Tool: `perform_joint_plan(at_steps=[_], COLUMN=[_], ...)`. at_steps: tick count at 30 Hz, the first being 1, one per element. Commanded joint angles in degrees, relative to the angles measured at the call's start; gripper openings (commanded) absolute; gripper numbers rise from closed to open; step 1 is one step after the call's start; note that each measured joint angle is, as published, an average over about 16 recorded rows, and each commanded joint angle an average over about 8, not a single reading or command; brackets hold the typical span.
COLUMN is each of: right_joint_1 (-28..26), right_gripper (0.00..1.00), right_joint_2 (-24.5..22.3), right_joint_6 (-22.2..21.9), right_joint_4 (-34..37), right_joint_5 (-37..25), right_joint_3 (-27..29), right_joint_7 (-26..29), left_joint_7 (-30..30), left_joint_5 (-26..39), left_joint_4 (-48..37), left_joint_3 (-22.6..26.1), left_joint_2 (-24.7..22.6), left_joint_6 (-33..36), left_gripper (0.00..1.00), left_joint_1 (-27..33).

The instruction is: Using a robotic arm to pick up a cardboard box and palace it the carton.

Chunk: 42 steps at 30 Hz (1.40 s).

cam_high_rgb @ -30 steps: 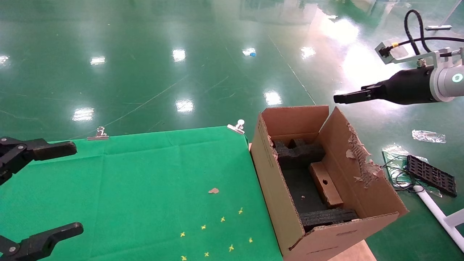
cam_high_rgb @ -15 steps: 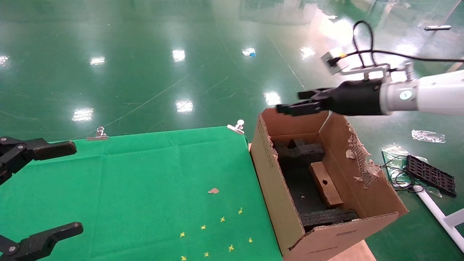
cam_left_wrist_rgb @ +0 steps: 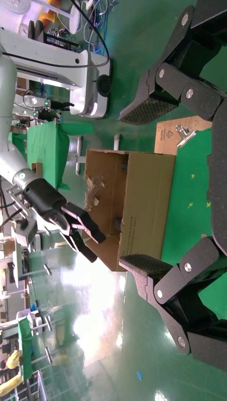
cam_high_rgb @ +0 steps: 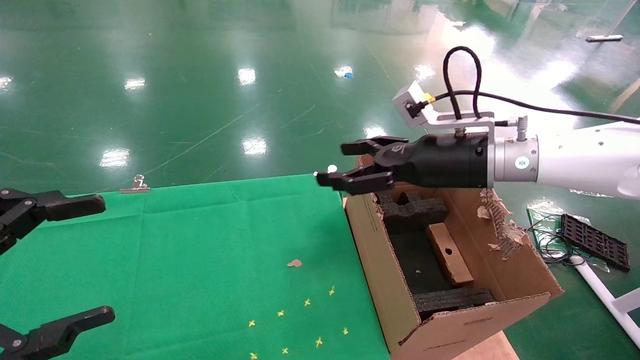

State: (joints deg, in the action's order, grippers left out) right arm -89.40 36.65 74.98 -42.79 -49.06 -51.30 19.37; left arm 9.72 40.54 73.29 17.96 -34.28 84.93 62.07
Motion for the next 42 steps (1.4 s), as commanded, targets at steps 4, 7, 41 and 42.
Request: perform_joint_plan(at_steps=[4,7,41,42], right_joint_1=[4.82,7.70,28.93,28.84], right_gripper=[1.00,1.00,1.00,1.00], right_joint_2=[-0.28,-0.45,-1.73,-1.73], right_joint_6=[1.85,2.96,11.15,11.11], right_joint_4=[-5.33,-8.51,-31.96,-31.85], right_joint_5=[1.25,1.99,7.65,7.63], right_joint_3=[6.11,9.76,36.72,36.60], right_joint_7=[-1.49,-2.38,-8.86,-8.84], left_joint_7=[-0.01,-0.01,-0.04,-0.04], left_joint_5=[-0.01,-0.01,-0.05,-0.05], left_joint_4=[0.00,0.00,-0.02,-0.02], left_joint_3=[0.01,0.02,0.07,0.07], left_joint_2=[0.00,0.01,0.04,0.04], left_joint_6=[0.00,-0.01,-0.05,-0.05], left_gripper=[1.00,1.00,1.00,1.00], left_joint_1=[0.00,0.00,0.00,0.00])
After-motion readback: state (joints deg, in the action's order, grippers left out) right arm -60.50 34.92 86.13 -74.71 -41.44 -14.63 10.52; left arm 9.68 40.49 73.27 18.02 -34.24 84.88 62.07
